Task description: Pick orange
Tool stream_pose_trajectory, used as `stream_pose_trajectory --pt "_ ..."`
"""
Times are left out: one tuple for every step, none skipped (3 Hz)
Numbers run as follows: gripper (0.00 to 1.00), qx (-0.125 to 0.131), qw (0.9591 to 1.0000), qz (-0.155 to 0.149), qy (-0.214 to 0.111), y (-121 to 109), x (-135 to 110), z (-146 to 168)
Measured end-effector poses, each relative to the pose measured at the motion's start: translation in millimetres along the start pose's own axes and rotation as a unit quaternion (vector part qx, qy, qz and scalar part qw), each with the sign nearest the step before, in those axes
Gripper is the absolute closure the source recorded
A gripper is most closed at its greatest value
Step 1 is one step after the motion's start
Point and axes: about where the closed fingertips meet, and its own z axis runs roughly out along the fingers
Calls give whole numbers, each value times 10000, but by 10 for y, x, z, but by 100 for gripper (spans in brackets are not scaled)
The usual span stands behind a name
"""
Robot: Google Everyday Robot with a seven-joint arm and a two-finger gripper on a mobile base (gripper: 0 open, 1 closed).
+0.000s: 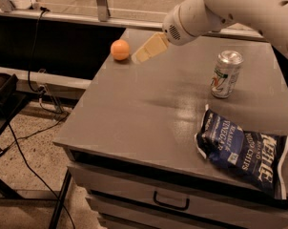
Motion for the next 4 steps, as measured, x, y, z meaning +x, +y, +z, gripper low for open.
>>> stream_pose_trajectory --pt "0 -101 9998 -48 -167 -8 -44 62" --pt "0 -260 9977 -196 -589 -53 -206 276" --pt "0 -376 9952 -460 -772 -72 -382 522" --pt "0 -476 9943 -633 -713 -14 -486 858"
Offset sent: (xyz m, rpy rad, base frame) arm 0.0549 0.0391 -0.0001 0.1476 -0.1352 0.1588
